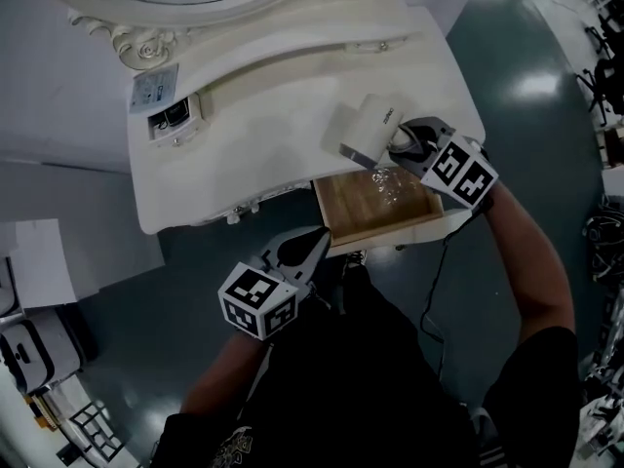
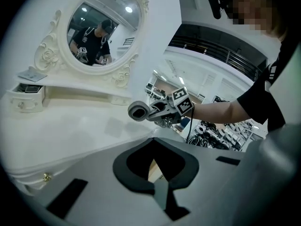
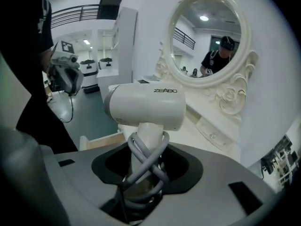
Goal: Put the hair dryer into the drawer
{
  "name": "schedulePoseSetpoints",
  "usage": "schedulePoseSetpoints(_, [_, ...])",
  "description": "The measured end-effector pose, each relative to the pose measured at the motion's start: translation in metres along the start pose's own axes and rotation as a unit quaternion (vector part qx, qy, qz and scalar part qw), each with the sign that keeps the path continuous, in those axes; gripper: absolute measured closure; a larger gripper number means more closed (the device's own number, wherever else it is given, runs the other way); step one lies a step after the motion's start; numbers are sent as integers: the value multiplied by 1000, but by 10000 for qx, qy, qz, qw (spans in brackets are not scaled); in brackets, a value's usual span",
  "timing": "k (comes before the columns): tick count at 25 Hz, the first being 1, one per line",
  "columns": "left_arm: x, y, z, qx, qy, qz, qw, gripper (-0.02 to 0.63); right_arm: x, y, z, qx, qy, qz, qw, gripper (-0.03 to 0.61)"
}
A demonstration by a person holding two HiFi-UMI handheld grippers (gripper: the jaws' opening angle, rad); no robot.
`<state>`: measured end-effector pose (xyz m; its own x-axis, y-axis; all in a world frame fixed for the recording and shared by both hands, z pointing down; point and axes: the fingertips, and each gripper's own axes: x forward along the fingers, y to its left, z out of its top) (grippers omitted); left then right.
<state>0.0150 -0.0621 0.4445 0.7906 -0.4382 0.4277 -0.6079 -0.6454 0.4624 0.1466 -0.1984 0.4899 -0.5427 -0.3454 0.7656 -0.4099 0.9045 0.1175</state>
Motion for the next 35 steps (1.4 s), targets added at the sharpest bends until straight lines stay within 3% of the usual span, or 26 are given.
schedulePoseSetpoints(8, [-23, -3, -24, 16, 150, -170, 9997, 611, 8, 84, -15, -893, 553, 604, 9926, 380])
schedulePoseSetpoints(15, [-29, -3, -41, -85, 264, -218, 9994, 611, 32, 117, -44, -1401, 1017, 1105, 9787, 380])
schedulePoseSetpoints(24, [-20, 1, -59, -270, 390, -22, 9989, 611, 71, 130, -91, -1907, 1328, 1605, 9593, 380])
schedulePoseSetpoints(35, [-10, 13, -71, -573, 447, 328, 9968, 611, 126, 133, -120, -2009, 1425, 2117, 9458, 380])
